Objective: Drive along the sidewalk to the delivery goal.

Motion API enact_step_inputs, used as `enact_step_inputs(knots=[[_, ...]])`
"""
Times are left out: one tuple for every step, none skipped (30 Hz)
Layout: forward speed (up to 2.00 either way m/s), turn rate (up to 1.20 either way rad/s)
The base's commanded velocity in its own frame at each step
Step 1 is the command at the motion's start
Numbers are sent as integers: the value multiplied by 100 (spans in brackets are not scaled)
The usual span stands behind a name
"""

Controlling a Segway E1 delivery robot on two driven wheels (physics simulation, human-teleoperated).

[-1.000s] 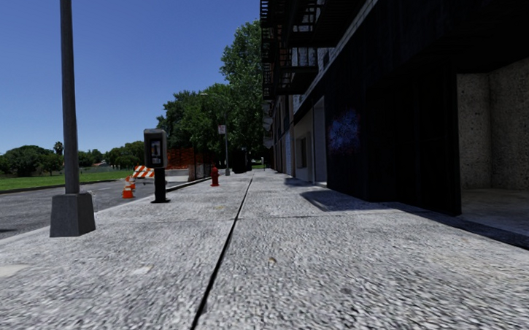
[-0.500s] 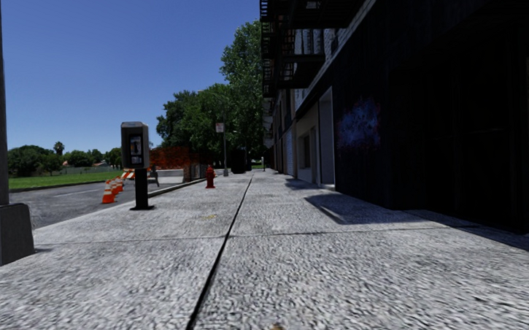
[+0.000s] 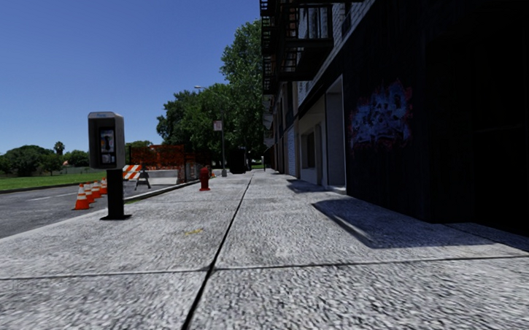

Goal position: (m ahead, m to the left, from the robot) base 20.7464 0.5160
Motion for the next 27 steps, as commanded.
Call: enact_step_inputs(knots=[[200,0],[200,0],[200,0],[200,0],[200,0],[200,0],[200,0],[200,12],[200,27],[200,27],[200,0],[200,0],[200,0],[200,0],[200,0],[200,0],[200,0],[200,0],[200,0],[200,0],[200,0],[200,0],[200,0],[200,0],[200,0],[200,0],[200,0]])
